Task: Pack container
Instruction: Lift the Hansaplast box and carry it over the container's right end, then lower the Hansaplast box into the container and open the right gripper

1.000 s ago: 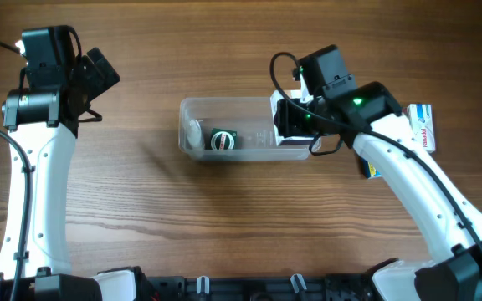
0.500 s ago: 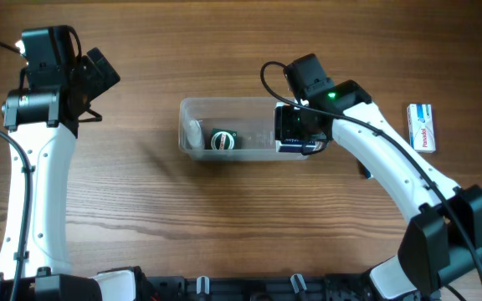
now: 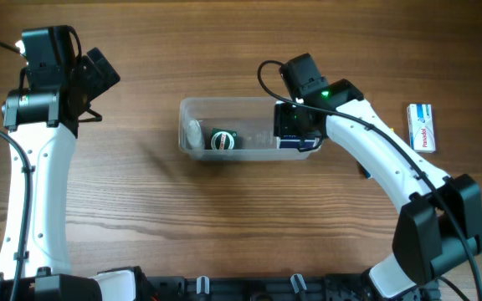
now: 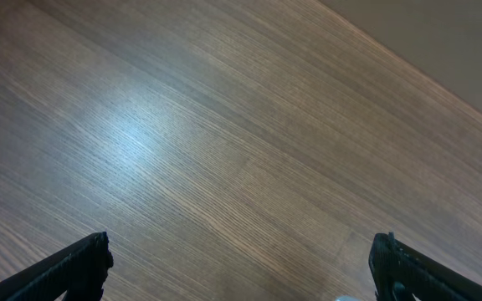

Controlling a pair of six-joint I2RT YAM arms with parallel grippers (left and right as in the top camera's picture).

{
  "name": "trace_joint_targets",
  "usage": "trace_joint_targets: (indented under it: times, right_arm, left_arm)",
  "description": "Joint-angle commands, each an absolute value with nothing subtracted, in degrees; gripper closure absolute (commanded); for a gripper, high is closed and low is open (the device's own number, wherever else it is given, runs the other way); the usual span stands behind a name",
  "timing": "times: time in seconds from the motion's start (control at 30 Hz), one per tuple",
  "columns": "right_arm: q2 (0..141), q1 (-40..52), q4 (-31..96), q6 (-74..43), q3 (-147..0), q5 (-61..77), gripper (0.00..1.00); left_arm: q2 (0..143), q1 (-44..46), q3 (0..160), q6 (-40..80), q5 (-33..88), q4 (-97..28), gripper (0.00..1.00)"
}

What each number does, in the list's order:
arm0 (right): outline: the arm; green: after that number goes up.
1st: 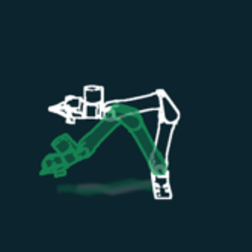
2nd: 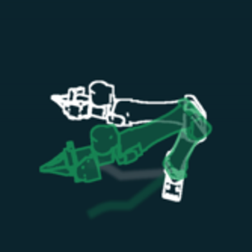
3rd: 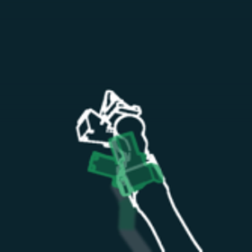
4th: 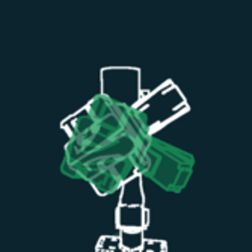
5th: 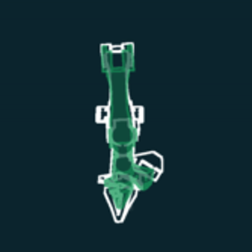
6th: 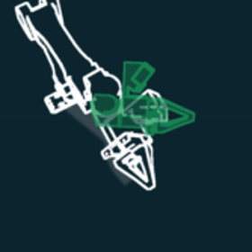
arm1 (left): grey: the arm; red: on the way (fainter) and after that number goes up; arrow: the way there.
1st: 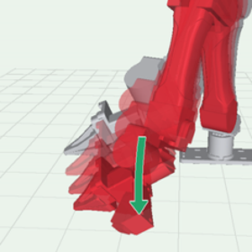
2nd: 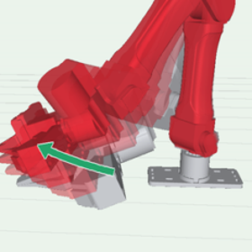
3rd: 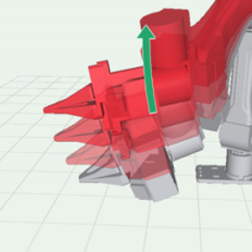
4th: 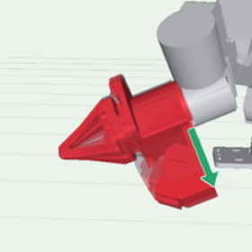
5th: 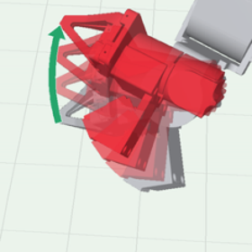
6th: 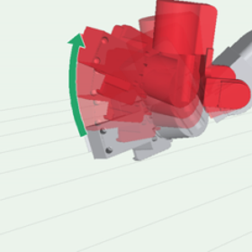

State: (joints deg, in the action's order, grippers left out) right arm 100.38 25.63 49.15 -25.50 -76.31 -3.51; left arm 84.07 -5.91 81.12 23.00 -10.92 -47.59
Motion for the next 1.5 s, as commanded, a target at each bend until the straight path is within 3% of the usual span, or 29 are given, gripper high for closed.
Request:
trace_joint_targets:
  times: [0.0, 0.6, 0.87, 1.47]
  right_arm:
    - [102.5, 25.9, 47.5, -25.5, -76.2, -4.8, 0.3]
    - [102.5, 25.9, 48.6, -23.9, -76.2, -6.7, 0.28]
    - [102.5, 25.9, 48.7, -23.9, -76.2, -6.7, 0.03]
    - [102.1, 25.9, 49.6, -20.8, -76.6, -2.8, 0.11]
  left_arm:
    - [83.9, -6.1, 81.7, 22.7, -11.6, -47.6, 0.0]
    - [83.9, -6.1, 81.7, 22.7, -11.6, -47.6, 0.0]
    - [83.9, -6.1, 81.7, 22.7, -11.7, -47.6, 0.0]
    - [83.9, -6.1, 81.7, 22.7, -11.6, -47.6, 0.0]
